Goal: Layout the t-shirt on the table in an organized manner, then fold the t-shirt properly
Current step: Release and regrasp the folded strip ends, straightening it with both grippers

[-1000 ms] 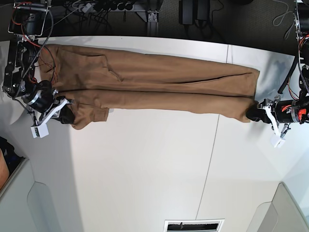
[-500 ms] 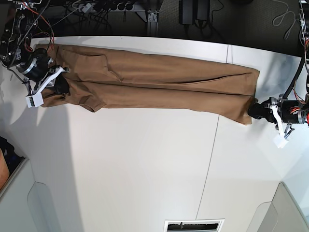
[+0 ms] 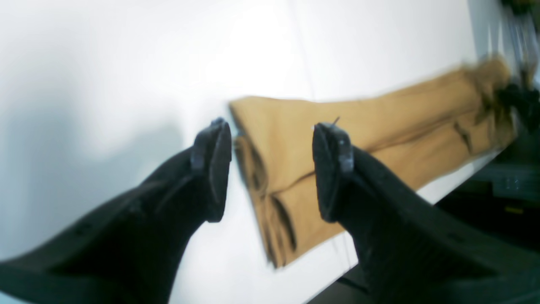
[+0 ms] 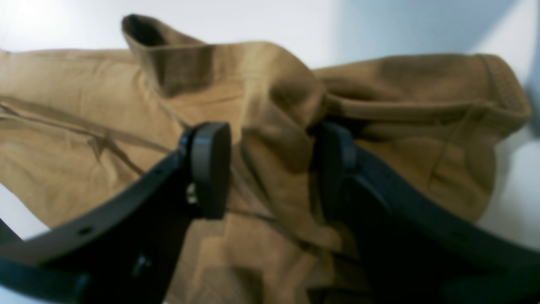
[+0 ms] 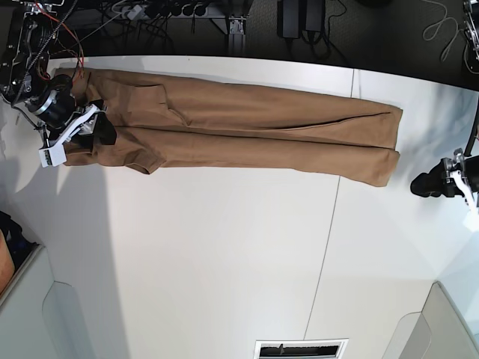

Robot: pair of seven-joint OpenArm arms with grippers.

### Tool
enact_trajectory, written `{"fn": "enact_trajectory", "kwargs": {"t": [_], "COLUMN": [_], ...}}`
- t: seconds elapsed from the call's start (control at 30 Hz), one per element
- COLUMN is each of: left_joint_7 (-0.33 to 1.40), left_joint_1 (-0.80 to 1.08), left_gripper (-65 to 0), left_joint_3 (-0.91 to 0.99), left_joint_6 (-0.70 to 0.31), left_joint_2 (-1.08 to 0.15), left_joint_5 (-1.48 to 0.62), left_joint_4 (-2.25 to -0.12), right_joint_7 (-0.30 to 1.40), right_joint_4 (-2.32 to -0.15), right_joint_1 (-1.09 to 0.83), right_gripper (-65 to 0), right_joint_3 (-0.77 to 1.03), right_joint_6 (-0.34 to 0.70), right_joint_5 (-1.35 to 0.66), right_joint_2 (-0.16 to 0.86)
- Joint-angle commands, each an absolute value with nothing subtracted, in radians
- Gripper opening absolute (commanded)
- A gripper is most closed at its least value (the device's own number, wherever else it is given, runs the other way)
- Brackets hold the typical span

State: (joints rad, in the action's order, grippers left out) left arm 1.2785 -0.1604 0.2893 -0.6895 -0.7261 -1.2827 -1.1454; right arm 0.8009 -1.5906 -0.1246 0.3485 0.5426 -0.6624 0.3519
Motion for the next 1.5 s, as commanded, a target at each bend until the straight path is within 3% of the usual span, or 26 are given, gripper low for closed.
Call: {"fn": "enact_trajectory", "kwargs": {"t": [0.0, 0.2, 0.43, 0.6, 0.9, 1.1, 1.17, 1.33, 1.37, 1.47], "left_joint_7": [1.256, 1.106, 1.095, 1.105, 1.275, 1.283, 1.283, 1.283, 1.285, 1.282], "left_joint_1": [-0.144, -0.064, -0.067, -0.066, -0.065, -0.063, -0.062, -0.054, -0.054, -0.056], "left_gripper": [-31.1, -31.1, -31.1, -31.0, -31.1, -31.3, -34.7, -61.9, -65.0, -65.0], "left_joint_3": [0.314, 0.341, 0.341, 0.341, 0.34, 0.339, 0.339, 0.311, 0.296, 0.269], "left_joint_6": [-0.698, -0.698, -0.698, -0.698, -0.698, -0.698, -0.698, -0.698, -0.698, -0.698], "left_joint_2": [-0.745, -0.716, -0.621, -0.567, -0.566, -0.565, -0.565, -0.566, -0.566, -0.566], "left_joint_5": [-1.296, -1.192, -1.192, -1.188, -1.343, -1.35, -1.341, -1.312, -1.303, -1.24], "left_joint_4": [-1.156, -1.092, -1.047, -1.047, -1.047, -1.048, -1.048, -1.048, -1.048, -1.059], "right_joint_7": [0.782, 0.783, 0.805, 0.812, 0.812, 0.812, 0.812, 0.81, 0.808, 0.808], "right_joint_4": [-1.608, -1.608, -1.608, -1.608, -1.608, -1.608, -1.608, -1.608, -1.608, -1.608], "right_joint_1": [-0.117, -0.117, -0.117, -0.117, -0.117, -0.117, -0.117, -0.117, -0.117, -0.117], "right_gripper": [-32.9, -32.9, -32.9, -32.9, -32.9, -32.9, -32.9, -32.9, -32.9, -32.9], "right_joint_3": [0.356, 0.356, 0.356, 0.356, 0.356, 0.356, 0.356, 0.356, 0.356, 0.356], "right_joint_6": [0.547, 0.547, 0.547, 0.547, 0.547, 0.547, 0.547, 0.546, 0.546, 0.546], "right_joint_5": [-0.681, -0.682, -0.682, -0.682, -0.682, -0.682, -0.682, -0.682, -0.682, -0.682], "right_joint_2": [0.368, 0.368, 0.368, 0.368, 0.368, 0.368, 0.368, 0.368, 0.368, 0.368]}}
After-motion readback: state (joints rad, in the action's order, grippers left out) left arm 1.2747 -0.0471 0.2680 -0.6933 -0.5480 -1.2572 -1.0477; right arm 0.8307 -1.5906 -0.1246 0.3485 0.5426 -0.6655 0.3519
